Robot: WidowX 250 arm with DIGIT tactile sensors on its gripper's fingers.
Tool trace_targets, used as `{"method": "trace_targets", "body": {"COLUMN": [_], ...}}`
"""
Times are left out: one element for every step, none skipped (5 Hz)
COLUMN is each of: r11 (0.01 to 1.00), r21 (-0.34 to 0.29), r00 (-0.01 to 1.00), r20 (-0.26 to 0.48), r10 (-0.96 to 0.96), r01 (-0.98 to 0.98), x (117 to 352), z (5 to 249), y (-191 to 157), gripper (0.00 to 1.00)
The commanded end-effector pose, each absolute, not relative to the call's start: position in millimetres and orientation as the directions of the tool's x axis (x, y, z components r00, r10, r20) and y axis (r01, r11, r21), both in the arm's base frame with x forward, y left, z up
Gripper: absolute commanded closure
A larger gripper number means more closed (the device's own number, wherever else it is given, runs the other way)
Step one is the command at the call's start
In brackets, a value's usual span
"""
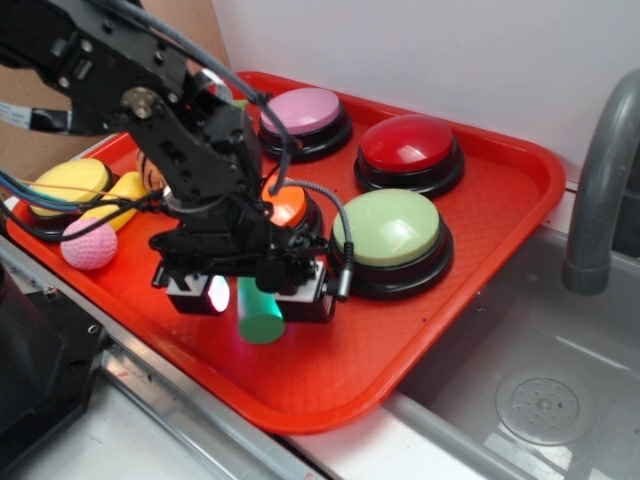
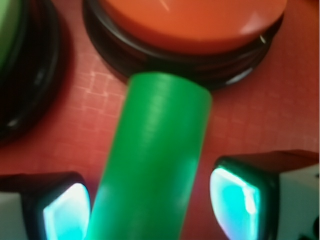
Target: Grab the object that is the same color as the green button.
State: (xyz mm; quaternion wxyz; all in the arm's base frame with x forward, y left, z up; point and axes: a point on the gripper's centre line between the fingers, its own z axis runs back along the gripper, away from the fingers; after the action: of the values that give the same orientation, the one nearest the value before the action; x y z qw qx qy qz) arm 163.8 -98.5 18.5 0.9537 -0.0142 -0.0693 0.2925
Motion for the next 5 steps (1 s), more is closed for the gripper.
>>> {"method": "trace_targets", "body": {"r11": [0.819, 0.832, 0.869, 0.922, 0.952], "r21": [-0.094, -0.083, -0.071, -0.063, -0.042], "r00": [0.804, 0.817, 0.855, 0.913, 0.942], "r20": [0.159, 0.156, 0.159, 0.131, 0.135], "r10": [0.573, 0.555, 0.494, 0.387, 0.307], "r01": [-0.565, -0.549, -0.489, -0.382, -0.305], "x": [166.5, 169.1, 177.8, 188.5, 196.5], "z": [22.3, 22.7, 46.9, 89.3, 126.2], "y": [-98.0, -94.7, -88.8, -72.8, -44.7], "gripper": [1.0, 1.0, 1.0, 1.0, 1.0]}}
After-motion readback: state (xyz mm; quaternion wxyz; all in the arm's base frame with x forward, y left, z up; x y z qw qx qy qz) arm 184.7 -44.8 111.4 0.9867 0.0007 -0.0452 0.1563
